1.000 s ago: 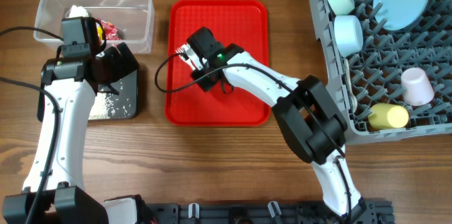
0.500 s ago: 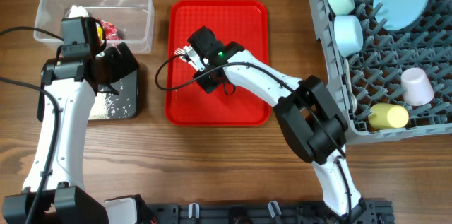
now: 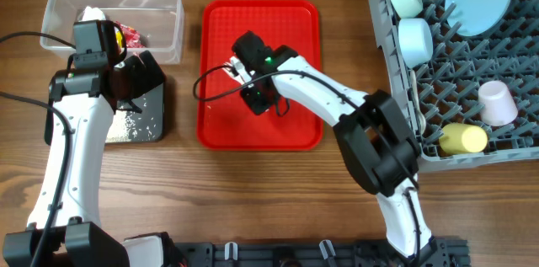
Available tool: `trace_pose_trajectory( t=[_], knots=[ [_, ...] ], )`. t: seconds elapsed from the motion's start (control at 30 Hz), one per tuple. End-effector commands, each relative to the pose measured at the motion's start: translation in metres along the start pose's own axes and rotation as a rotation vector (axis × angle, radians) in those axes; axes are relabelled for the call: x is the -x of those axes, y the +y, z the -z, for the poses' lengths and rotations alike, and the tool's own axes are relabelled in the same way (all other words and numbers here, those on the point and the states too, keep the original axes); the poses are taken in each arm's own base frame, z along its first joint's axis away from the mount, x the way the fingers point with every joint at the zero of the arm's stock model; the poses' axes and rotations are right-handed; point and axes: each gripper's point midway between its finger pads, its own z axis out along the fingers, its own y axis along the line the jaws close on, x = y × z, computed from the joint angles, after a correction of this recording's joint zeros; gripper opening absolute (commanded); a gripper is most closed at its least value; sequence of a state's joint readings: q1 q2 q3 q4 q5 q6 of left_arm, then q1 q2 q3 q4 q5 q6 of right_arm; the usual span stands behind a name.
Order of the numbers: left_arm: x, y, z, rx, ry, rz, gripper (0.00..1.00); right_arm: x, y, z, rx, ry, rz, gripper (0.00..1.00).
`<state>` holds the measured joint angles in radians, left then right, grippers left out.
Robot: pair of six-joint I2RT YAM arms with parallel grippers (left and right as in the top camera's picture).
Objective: Sort waste into correct bins and load items into the dishwasher rack
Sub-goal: 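Lower the right gripper and grasp the white fork, then carry the white fork to the rack and insert it upright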
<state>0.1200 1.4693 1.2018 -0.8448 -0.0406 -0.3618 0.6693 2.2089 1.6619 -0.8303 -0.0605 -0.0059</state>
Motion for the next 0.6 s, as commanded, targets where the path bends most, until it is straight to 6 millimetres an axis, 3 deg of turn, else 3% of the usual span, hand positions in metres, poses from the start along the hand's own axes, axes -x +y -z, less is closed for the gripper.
trace_pose_trajectory(
  t=[0.0, 0.17, 0.27, 0.43, 0.57],
  knots=[
    [0.004, 0.002, 0.000, 0.013, -0.008, 0.016, 1.00, 0.007, -0.009, 0.053, 0.002, -0.078, -0.060, 0.04],
    [0.004, 0.002, 0.000, 0.013, -0.008, 0.016, 1.00, 0.003, -0.026, 0.123, -0.010, -0.166, -0.126, 0.04],
    [0.004, 0.002, 0.000, 0.013, -0.008, 0.016, 1.00, -0.011, -0.048, 0.170, -0.051, -0.218, -0.189, 0.05],
    [0.004, 0.002, 0.000, 0.013, -0.008, 0.016, 1.00, -0.060, -0.093, 0.241, -0.173, -0.259, -0.347, 0.04],
    [0.004, 0.002, 0.000, 0.013, -0.009, 0.017, 1.00, -0.111, -0.122, 0.284, -0.270, -0.267, -0.512, 0.04]
  ],
)
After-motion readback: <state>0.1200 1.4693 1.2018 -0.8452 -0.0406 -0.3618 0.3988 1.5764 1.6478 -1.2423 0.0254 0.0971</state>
